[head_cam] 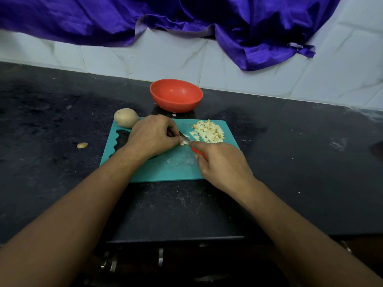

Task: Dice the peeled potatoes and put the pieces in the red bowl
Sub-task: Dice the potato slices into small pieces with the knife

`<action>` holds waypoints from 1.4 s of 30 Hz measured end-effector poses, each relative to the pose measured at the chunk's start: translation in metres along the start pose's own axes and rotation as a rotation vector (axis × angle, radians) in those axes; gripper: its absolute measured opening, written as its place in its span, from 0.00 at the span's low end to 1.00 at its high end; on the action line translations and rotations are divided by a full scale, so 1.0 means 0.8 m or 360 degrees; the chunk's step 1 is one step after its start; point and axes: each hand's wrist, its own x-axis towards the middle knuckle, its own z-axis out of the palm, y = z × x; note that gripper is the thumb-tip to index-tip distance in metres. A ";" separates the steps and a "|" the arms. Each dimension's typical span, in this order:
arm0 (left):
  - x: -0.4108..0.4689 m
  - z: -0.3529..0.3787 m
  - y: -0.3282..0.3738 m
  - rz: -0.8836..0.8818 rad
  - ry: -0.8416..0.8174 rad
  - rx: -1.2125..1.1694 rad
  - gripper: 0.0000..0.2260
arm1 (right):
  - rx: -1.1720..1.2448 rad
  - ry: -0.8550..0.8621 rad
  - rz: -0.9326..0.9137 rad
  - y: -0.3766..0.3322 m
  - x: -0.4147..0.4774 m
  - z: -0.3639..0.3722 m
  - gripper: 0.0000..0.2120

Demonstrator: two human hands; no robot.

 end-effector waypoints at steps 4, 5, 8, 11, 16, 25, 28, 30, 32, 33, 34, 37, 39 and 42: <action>-0.002 0.001 0.000 0.0014 0.0001 -0.0006 0.07 | 0.0326 0.0044 0.0209 0.017 -0.007 0.004 0.19; -0.002 0.001 -0.001 0.0014 0.0003 -0.0011 0.07 | 0.0381 0.0062 0.0247 0.019 -0.007 0.005 0.18; -0.002 0.000 -0.003 0.0018 0.0039 -0.0078 0.08 | 0.0561 0.0158 0.0277 0.021 -0.006 0.009 0.18; -0.003 -0.008 -0.004 0.0008 0.0181 -0.0194 0.05 | 0.0561 0.0207 0.0246 0.016 -0.008 0.009 0.18; -0.004 -0.017 -0.003 -0.0088 0.0340 -0.0238 0.06 | 0.0220 0.0211 -0.0035 -0.002 -0.015 0.016 0.19; -0.003 -0.036 -0.012 -0.0096 0.0241 -0.0276 0.06 | 0.0115 0.0225 0.0112 0.023 0.003 0.015 0.18; -0.002 -0.050 -0.021 0.0008 0.0011 -0.0241 0.04 | 0.0303 0.0304 0.0115 0.026 0.005 0.023 0.19; -0.002 -0.055 -0.026 0.0029 -0.0129 -0.0129 0.02 | 0.0349 0.0370 0.0099 0.023 0.003 0.030 0.20; -0.002 -0.056 -0.028 0.0031 -0.0240 0.0001 0.02 | 0.0358 0.0441 0.0091 0.023 0.002 0.033 0.19; -0.002 -0.056 -0.028 0.0027 -0.0289 0.0039 0.04 | 0.0370 0.0462 0.0097 0.024 0.001 0.034 0.19; -0.002 -0.056 -0.028 0.0020 -0.0328 0.0059 0.05 | 0.0382 0.0471 0.0102 0.025 0.001 0.034 0.19; -0.004 -0.057 -0.026 -0.0008 -0.0392 0.0087 0.08 | 0.0394 0.0454 0.0092 0.025 -0.001 0.034 0.19; -0.005 -0.057 -0.024 -0.0023 -0.0400 0.0084 0.07 | 0.0396 0.0449 0.0093 0.025 -0.001 0.033 0.19; -0.003 -0.056 -0.025 -0.0027 -0.0387 0.0076 0.07 | 0.0386 0.0438 0.0100 0.025 0.000 0.033 0.19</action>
